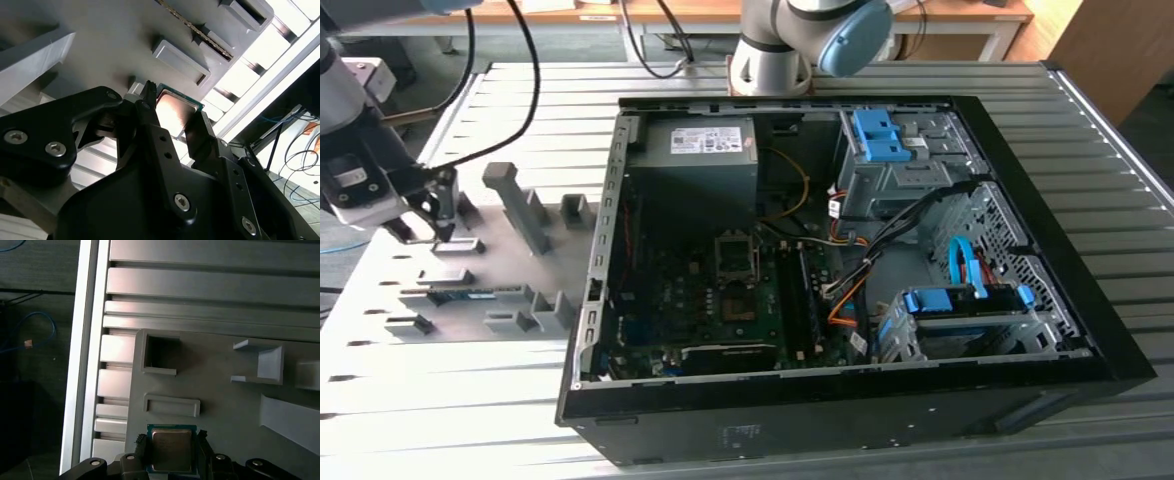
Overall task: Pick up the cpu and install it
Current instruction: 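Pick up the cpu and move it towards the insertion slot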
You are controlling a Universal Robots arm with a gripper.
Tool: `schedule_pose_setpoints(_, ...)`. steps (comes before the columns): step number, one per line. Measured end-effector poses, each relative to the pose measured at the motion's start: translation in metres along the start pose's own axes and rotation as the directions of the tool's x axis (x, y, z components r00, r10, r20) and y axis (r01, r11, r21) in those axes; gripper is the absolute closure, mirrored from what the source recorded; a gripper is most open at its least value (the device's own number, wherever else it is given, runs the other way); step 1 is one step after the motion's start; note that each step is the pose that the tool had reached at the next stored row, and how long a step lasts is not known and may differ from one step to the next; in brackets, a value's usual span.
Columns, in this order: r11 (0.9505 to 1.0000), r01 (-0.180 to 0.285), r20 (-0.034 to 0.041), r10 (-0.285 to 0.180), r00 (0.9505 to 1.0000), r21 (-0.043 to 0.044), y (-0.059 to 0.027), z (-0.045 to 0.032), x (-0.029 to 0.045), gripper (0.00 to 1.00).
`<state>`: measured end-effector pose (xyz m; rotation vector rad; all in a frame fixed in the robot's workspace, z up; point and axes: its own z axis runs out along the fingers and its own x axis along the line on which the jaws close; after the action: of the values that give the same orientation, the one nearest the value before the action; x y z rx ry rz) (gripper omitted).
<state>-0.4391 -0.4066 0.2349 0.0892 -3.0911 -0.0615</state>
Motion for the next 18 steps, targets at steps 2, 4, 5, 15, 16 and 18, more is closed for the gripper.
schedule_pose_setpoints(2,1.0,0.0,0.0,0.0,1.0,0.0,0.0001,-0.0034,0.0002,0.53)
schedule_pose_setpoints(4,1.0,0.0,0.0,0.0,1.0,0.0,0.0003,-0.0084,0.0004,0.53)
schedule_pose_setpoints(5,1.0,0.0,0.0001,0.0,1.0,-0.0001,0.0004,-0.01,0.0005,0.53)
schedule_pose_setpoints(15,1.0,0.0,0.0,0.0,1.0,0.0,0.0011,-0.0257,0.0012,0.53)
schedule_pose_setpoints(16,1.0,0.0,0.0,0.0,1.0,0.0,0.0011,-0.027,0.0013,0.53)
schedule_pose_setpoints(18,1.0,0.0,0.0001,0.0,1.0,0.0,0.0012,-0.0295,0.0014,0.53)
